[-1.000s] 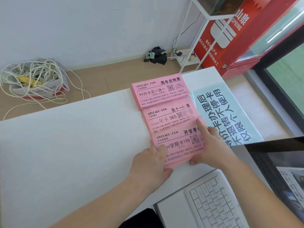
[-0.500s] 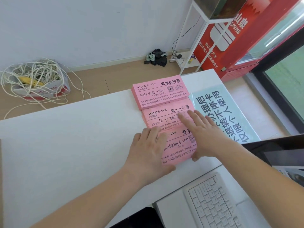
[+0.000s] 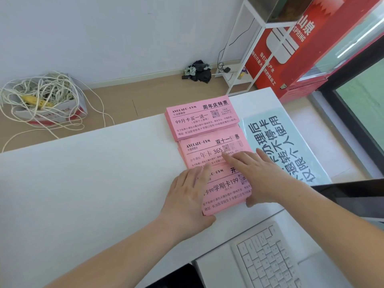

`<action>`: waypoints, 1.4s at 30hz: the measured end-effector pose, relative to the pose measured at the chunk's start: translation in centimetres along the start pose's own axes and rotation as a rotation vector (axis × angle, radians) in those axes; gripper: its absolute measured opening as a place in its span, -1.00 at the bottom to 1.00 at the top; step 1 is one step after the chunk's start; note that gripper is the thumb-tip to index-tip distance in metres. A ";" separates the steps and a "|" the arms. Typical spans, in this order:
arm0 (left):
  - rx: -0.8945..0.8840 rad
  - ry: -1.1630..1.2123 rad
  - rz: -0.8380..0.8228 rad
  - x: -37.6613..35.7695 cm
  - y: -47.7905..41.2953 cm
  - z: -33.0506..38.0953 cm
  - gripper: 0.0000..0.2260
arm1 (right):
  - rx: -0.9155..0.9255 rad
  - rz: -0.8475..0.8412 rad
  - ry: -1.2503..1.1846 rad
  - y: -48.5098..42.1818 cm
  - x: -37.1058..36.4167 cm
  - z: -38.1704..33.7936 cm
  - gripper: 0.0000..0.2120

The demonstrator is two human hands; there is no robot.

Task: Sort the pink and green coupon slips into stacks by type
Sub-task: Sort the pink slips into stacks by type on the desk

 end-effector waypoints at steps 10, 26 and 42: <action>0.015 -0.013 0.003 -0.6 -0.2 -0.1 0.00 | 0.022 0.023 -0.022 0.0 -0.7 -0.1 0.35; 0.148 0.226 -0.020 0.9 3.9 -3.0 -0.64 | 0.176 0.100 -0.086 -0.8 0.4 -8.5 0.36; 0.332 0.371 0.092 7.5 6.4 -7.4 -0.70 | 0.177 0.059 -0.213 -2.6 5.9 -14.6 -0.04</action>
Point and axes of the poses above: each hand's wrist, its own y-axis away from the middle knuckle, its own x-axis out of the back of the hand, z = x × y, the point moved 5 cm from there along -y, towards the middle knuckle, and after that the axes turned 5 degrees about z, right-handed, at the moved point
